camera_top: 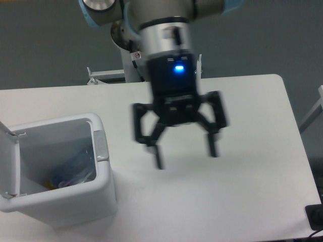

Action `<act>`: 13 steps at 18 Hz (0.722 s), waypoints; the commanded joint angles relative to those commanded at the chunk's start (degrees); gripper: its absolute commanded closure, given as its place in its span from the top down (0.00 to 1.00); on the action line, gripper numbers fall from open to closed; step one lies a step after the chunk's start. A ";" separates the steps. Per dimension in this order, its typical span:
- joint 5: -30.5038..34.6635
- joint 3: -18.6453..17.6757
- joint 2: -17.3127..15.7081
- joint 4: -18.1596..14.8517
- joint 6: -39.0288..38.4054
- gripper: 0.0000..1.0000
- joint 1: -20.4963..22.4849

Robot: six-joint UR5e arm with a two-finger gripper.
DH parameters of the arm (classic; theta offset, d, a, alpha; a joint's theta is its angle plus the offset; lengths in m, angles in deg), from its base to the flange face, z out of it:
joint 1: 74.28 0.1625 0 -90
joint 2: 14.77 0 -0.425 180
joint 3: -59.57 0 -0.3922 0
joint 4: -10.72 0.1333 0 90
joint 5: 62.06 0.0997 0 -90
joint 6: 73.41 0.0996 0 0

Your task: Place the trash in the trash can

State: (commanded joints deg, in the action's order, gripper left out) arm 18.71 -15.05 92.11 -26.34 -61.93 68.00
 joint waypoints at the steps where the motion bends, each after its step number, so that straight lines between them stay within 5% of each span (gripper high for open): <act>1: 0.09 -0.35 -0.09 -2.89 3.77 1.00 1.06; 4: 0.26 -0.71 -1.14 -15.19 15.64 1.00 3.44; 6: 0.62 -0.10 -3.07 -20.47 19.79 1.00 6.76; 13: 0.62 -2.20 -4.66 -26.47 38.34 1.00 13.90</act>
